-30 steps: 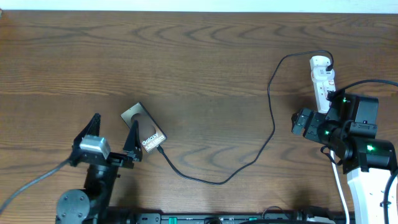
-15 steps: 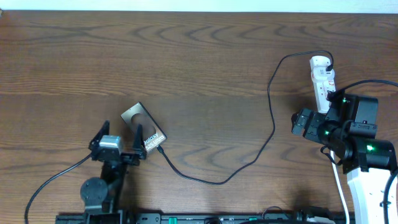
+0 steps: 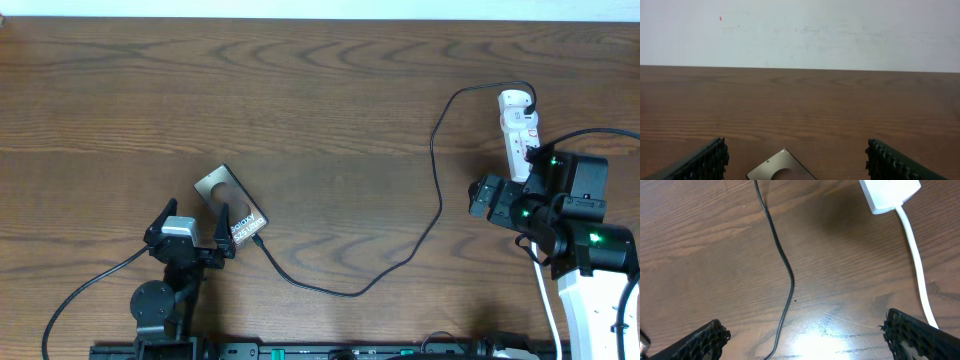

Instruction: Plug charger to phone and switch on socket

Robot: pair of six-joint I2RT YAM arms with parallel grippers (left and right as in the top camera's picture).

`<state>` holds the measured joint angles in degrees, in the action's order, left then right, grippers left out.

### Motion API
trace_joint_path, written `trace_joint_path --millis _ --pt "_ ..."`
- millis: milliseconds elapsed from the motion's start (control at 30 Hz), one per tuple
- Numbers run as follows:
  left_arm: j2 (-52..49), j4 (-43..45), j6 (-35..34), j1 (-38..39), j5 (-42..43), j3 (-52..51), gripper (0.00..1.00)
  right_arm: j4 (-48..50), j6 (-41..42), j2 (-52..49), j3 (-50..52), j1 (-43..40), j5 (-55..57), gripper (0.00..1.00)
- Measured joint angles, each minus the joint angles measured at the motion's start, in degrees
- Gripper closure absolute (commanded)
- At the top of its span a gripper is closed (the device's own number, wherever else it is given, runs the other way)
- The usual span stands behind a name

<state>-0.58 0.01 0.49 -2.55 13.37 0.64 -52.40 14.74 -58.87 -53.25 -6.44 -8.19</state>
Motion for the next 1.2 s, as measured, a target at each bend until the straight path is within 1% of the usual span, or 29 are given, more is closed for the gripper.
trace_joint_path --millis 833,900,967,1067,1100,1133,1200 --pt "0.0 0.0 0.0 0.0 0.0 0.0 0.13 0.3 0.0 0.1 0.0 0.0 0.0 0.01" --pt "0.0 0.0 0.0 0.0 0.0 0.0 0.14 4.3 0.0 1.3 1.1 0.0 0.0 0.01" --pt "0.0 0.0 0.0 0.0 0.0 0.0 0.14 11.3 -0.5 4.6 3.6 0.5 0.0 0.01" --pt "0.0 0.0 0.0 0.0 0.0 0.1 0.13 29.8 -4.6 13.0 10.8 3.4 -1.5 0.01" --pt "0.0 -0.1 0.0 0.0 0.0 0.1 0.13 34.2 -5.7 15.0 12.4 4.1 -2.1 0.01" --pt "0.0 -0.1 0.0 0.0 0.0 0.1 0.14 42.1 -7.9 18.8 15.9 5.2 -3.0 0.01" --pt "0.0 -0.2 0.0 0.0 0.0 0.2 0.14 53.3 -12.1 24.6 21.2 6.8 -4.8 0.01"
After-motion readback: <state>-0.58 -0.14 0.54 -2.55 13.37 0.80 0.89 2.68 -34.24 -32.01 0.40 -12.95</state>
